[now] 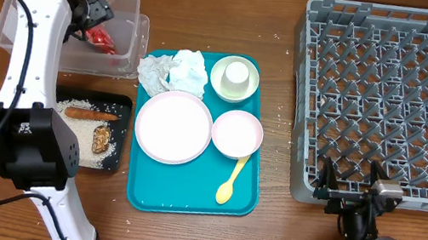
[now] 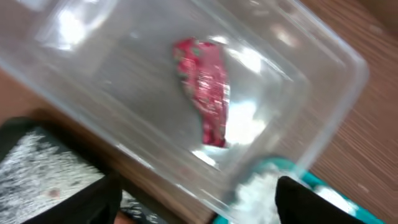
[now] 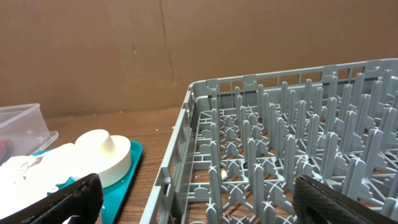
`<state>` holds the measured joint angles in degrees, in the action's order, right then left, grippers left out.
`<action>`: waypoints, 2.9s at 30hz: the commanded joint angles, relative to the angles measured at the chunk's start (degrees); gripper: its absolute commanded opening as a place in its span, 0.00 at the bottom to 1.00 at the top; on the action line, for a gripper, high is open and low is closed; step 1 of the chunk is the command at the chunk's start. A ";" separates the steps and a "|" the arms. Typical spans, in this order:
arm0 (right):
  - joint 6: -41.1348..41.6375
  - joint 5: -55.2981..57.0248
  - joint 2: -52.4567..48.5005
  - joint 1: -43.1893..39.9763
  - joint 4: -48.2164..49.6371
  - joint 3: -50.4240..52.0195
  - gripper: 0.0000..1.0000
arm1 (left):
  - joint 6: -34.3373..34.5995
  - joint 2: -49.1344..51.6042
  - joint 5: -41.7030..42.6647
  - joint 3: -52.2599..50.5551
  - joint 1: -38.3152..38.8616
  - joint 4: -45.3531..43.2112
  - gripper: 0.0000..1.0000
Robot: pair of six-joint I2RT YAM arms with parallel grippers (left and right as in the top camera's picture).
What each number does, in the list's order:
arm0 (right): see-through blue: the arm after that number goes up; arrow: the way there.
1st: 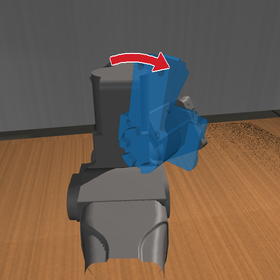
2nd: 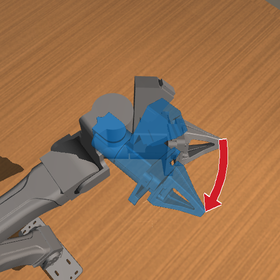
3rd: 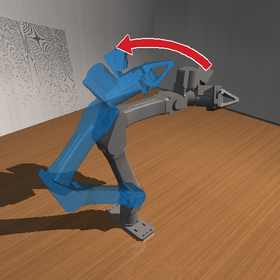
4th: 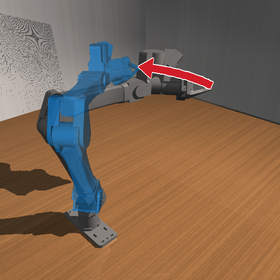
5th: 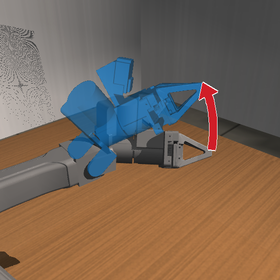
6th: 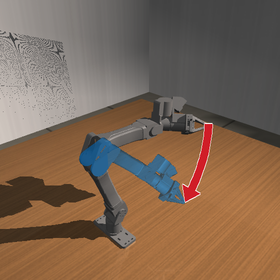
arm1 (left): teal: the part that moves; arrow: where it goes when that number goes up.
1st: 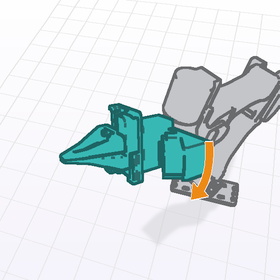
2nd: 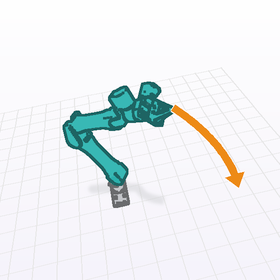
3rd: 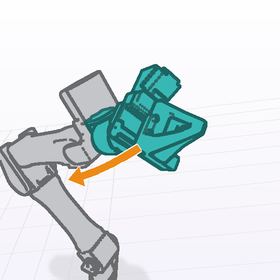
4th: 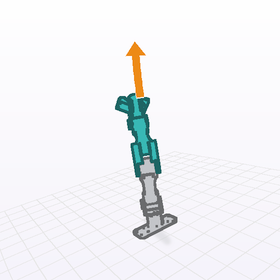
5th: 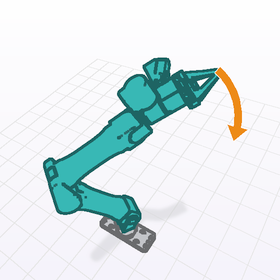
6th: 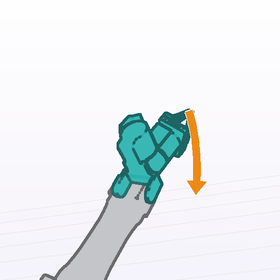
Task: Sort waste into correct bins and load items into the dishwasher
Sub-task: 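Carry the red wrapper left and drop it into the clear bin, then move the left gripper back over the crumpled white tissue, then lower the left gripper and grasp the white tissue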
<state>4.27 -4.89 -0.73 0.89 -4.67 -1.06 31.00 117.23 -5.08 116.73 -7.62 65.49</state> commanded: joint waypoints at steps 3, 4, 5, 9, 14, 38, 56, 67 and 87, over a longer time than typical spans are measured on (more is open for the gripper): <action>-0.22 0.55 0.44 0.22 0.24 0.59 1.00 | -10.10 -2.97 15.32 0.48 5.03 -2.10 0.80; -0.22 0.55 0.44 0.22 0.24 0.59 1.00 | -11.67 -3.02 16.13 0.48 6.58 -2.25 0.79; -0.22 0.57 0.44 0.22 0.24 0.59 1.00 | -13.75 -2.99 16.72 0.46 8.26 -2.29 0.79; -0.22 0.55 0.44 0.22 0.24 0.59 1.00 | -18.43 -1.33 7.45 0.00 16.72 -1.68 0.80; -0.22 0.57 0.44 0.22 0.24 0.59 1.00 | -20.17 2.91 -3.56 0.00 22.25 -2.01 0.71; -0.22 0.57 0.44 0.22 0.24 0.59 1.00 | -34.64 17.20 0.31 0.00 21.24 -11.41 0.63; -0.22 0.55 0.44 0.22 0.24 0.59 1.00 | -36.11 20.92 2.56 0.31 21.14 -12.50 0.49; -0.22 0.57 0.44 0.22 0.24 0.59 1.00 | -32.41 20.85 3.61 11.21 21.40 -3.15 0.07; -0.22 0.57 0.44 0.22 0.24 0.59 1.00 | -23.02 20.59 8.90 29.70 21.38 19.76 0.04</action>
<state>4.25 -4.89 -0.73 0.89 -4.73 -1.06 5.82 138.19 2.74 145.12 13.52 84.31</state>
